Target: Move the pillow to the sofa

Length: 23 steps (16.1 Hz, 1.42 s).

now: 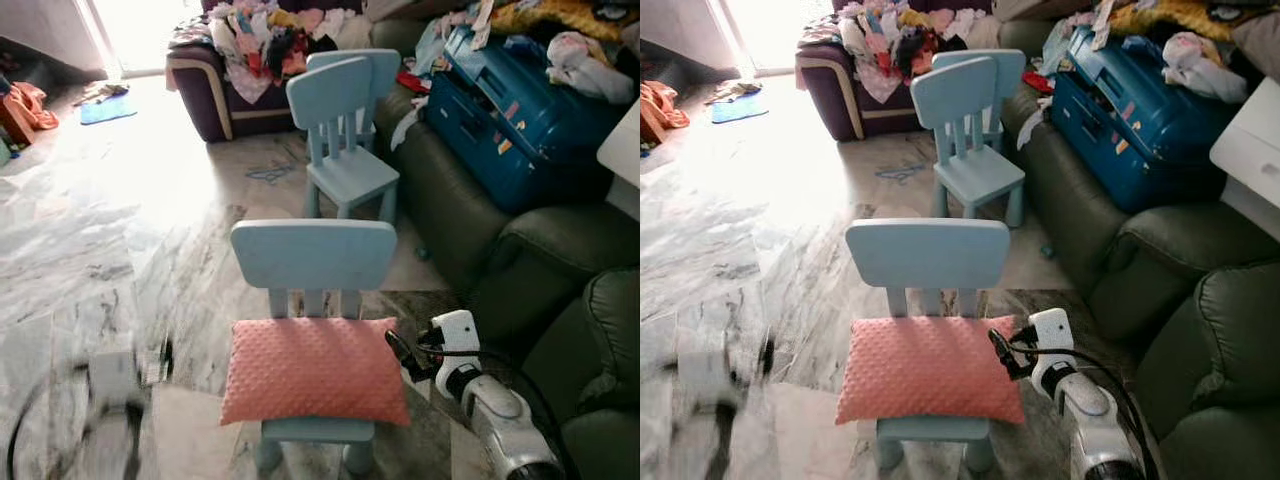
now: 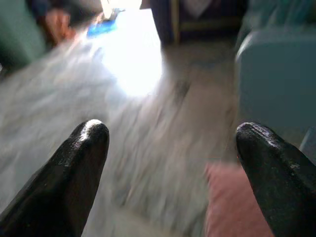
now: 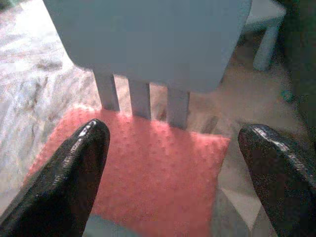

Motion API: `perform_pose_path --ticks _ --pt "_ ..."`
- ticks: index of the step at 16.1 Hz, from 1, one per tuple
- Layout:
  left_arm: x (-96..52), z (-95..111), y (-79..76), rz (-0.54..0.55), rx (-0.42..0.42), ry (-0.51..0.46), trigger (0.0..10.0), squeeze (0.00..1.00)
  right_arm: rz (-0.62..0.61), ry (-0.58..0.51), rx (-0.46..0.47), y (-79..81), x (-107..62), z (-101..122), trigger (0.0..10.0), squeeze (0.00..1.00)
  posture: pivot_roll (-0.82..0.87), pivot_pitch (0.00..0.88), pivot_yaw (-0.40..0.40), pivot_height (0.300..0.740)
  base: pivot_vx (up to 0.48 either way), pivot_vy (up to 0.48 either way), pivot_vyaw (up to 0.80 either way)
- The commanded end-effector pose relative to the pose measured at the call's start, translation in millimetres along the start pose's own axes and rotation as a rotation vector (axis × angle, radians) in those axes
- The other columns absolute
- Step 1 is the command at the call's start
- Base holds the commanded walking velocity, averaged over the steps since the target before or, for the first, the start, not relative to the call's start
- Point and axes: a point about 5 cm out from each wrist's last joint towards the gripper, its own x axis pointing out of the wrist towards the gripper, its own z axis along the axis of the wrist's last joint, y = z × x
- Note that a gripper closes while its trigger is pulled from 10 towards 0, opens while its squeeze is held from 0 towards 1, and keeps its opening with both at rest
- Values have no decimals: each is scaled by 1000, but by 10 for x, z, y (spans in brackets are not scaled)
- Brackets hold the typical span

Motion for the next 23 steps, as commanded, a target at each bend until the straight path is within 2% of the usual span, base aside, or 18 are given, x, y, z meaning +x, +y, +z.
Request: perform_pose_path --ticks 1,2,4,5,6,8,10,11,12,13,17,23 --pt "100 209 -247 -102 42 -53 10000 0 -25 17 6 -84 -15 -33 10000 0 -131 74 28 740 0 0 0" --pt "154 646 -703 -209 115 -188 10000 0 -54 39 16 -167 13 -14 10000 0 -140 69 35 740 0 0 0" --pt "11 1094 -1173 -266 98 -280 10000 0 -83 62 26 -229 50 24 10000 0 -140 69 35 740 0 0 0" --pt "-17 1126 -1183 -267 90 -280 10000 0 -89 69 28 -235 64 34 10000 0 -143 65 45 740 0 0 0" --pt "-94 1152 -1125 -263 53 -266 10000 0 -97 78 32 -242 73 34 10000 0 -142 66 46 740 0 0 0" --pt "-270 1026 -899 -214 21 -183 10000 0 -109 93 36 -268 57 9 10000 0 -139 69 46 740 0 0 0" --pt "-503 730 -658 -166 6 -32 10000 0 -118 113 39 -292 16 -53 10000 0 -120 72 40 740 0 0 0" --pt "-716 506 -523 -146 1 81 10000 0 -118 124 35 -296 0 -81 10000 0 -104 75 31 740 0 0 0" --pt "-832 412 -476 -148 9 134 10000 0 -115 126 32 -294 -1 -86 10000 0 -97 76 29 740 0 0 0" --pt "-883 378 -459 -158 18 161 10000 0 -114 128 31 -287 -1 -91 10000 0 -93 76 28 740 0 0 0" --pt "-899 395 -417 -165 13 180 10000 0 -121 133 28 -266 2 -113 10000 0 -97 68 31 740 0 0 0" --pt "-778 238 -329 -157 3 195 10000 0 -90 97 18 -162 68 -64 10000 0 -97 72 27 740 0 0 0"
